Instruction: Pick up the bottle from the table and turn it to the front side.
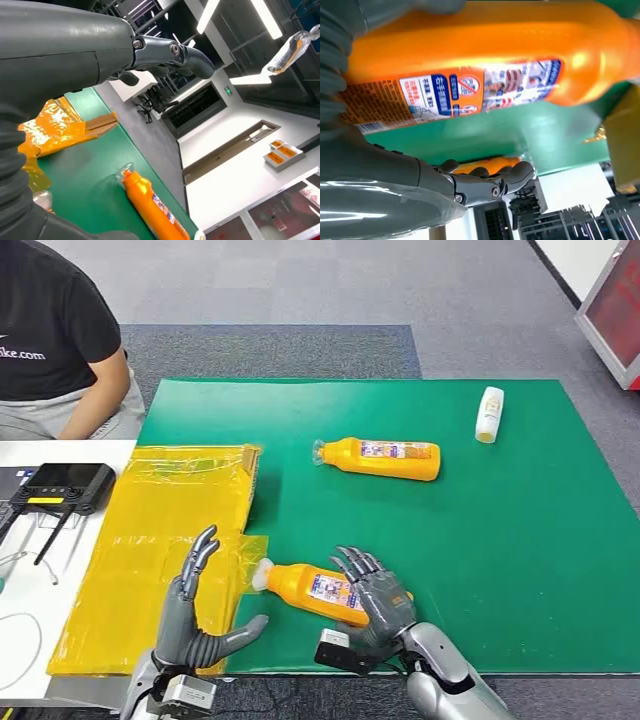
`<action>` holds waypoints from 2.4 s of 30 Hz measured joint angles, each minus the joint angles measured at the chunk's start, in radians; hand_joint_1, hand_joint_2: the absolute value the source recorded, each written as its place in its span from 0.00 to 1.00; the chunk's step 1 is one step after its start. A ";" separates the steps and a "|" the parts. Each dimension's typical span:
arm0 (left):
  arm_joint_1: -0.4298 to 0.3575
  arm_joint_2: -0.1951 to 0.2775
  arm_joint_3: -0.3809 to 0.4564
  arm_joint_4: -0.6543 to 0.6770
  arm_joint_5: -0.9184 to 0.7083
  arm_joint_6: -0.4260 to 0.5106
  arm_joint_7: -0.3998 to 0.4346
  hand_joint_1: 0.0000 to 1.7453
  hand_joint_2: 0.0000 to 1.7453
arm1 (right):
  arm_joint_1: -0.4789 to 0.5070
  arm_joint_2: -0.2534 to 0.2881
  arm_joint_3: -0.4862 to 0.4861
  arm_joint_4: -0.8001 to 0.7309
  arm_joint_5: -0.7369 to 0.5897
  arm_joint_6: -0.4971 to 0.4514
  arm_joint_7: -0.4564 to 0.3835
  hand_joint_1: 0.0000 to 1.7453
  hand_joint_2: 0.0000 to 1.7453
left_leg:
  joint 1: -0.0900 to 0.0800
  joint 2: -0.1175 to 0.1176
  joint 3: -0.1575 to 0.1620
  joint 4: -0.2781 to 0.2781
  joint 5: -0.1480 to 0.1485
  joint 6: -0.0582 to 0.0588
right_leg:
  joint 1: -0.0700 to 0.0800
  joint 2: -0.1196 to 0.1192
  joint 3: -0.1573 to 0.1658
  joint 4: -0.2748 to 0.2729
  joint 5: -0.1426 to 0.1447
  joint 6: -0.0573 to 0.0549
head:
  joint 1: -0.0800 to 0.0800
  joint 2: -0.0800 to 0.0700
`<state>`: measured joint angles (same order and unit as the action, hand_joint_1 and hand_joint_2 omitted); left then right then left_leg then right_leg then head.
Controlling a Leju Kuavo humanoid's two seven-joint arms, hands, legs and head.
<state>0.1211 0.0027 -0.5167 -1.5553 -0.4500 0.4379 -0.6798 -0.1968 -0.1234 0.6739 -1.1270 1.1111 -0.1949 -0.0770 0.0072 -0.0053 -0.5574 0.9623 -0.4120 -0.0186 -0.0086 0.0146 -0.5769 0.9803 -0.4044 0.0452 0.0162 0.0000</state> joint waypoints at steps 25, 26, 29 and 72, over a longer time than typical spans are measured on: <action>0.082 -0.001 0.026 -0.061 -0.066 0.066 0.079 0.00 1.00 | 0.074 -0.030 0.009 -0.198 0.260 0.193 0.303 0.00 1.00 | 0.000 0.000 -0.006 0.000 0.002 0.001 | 0.000 0.000 -0.005 0.000 0.002 0.001 | 0.000 0.000; 0.083 -0.001 0.026 -0.063 -0.066 0.066 0.082 0.00 1.00 | 0.081 -0.030 0.004 -0.204 0.267 0.195 0.310 0.00 1.00 | 0.000 0.000 -0.006 0.000 0.002 0.001 | 0.000 0.000 -0.005 0.000 0.002 0.001 | 0.000 0.000; 0.088 -0.001 0.026 -0.067 -0.068 0.068 0.090 0.00 1.00 | 0.103 -0.029 -0.013 -0.221 0.288 0.197 0.332 0.00 1.00 | 0.000 0.000 -0.006 0.000 0.002 0.001 | 0.000 0.000 -0.006 0.000 0.001 0.001 | 0.000 0.000; 0.093 -0.010 0.027 -0.077 -0.059 0.044 0.107 0.00 1.00 | 0.205 -0.004 -0.173 -0.295 0.283 0.206 0.363 0.24 1.00 | 0.000 0.000 -0.011 0.000 0.001 0.000 | 0.000 0.000 -0.011 0.000 0.001 0.001 | 0.000 0.000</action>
<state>0.2137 -0.0078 -0.4898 -1.6327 -0.5093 0.4823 -0.5727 0.0078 -0.1274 0.5010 -1.4224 1.3946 0.0113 0.2856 0.0072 -0.0056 -0.5687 0.9623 -0.4108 -0.0182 -0.0086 0.0143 -0.5879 0.9800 -0.4034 0.0458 0.0161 0.0000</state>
